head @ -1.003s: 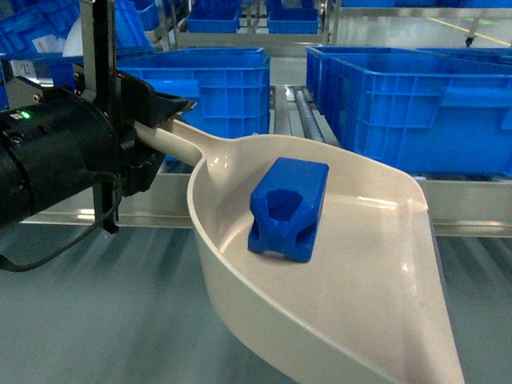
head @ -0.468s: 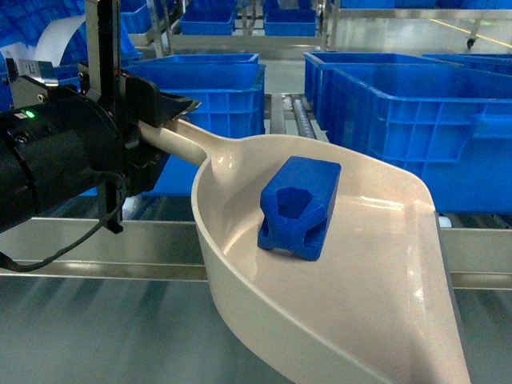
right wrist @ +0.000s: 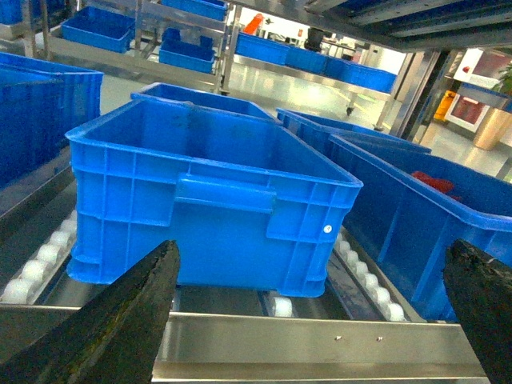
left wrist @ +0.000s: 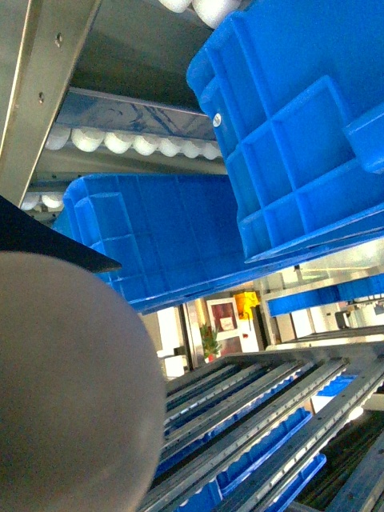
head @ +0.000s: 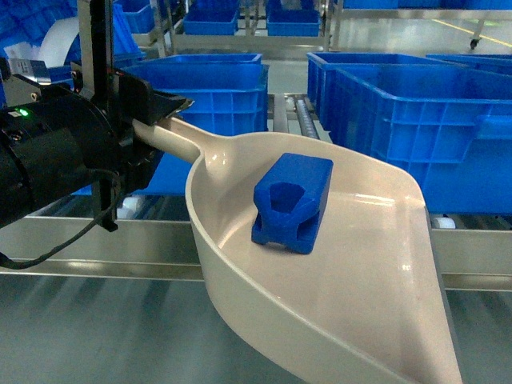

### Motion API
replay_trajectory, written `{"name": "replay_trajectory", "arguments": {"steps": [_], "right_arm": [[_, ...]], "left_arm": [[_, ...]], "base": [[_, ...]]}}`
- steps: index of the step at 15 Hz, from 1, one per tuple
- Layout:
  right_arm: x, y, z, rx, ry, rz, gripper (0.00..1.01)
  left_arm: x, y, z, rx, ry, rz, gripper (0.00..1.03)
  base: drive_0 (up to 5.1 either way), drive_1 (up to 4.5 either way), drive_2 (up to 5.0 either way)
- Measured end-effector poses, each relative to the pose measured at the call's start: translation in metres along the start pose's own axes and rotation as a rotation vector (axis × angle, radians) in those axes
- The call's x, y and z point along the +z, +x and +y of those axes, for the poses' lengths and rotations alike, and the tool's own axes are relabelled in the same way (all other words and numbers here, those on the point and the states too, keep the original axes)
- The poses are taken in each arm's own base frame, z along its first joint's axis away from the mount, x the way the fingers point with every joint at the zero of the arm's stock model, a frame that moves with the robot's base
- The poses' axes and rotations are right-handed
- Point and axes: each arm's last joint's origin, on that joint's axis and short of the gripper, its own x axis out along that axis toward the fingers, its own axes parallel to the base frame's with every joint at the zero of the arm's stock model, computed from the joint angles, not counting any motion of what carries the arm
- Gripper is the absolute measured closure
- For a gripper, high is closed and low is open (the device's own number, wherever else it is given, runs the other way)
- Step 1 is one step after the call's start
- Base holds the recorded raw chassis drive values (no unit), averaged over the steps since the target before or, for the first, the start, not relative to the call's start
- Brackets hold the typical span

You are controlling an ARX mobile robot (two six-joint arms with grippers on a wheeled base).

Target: Place part in tray to right shelf

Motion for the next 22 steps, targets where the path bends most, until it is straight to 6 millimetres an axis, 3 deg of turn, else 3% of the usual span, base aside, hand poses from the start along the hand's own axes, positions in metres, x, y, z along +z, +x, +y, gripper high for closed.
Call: {"name": "replay_trajectory", "arguments": {"steps": [22], "right_arm": [[0.0000,0.0000,0.0000,0.000,0.000,0.000,0.03]], "left_arm": [[0.0000,0.0000,0.0000,0.000,0.000,0.000,0.91]], "base": [[0.0,0.00,0.0]]}}
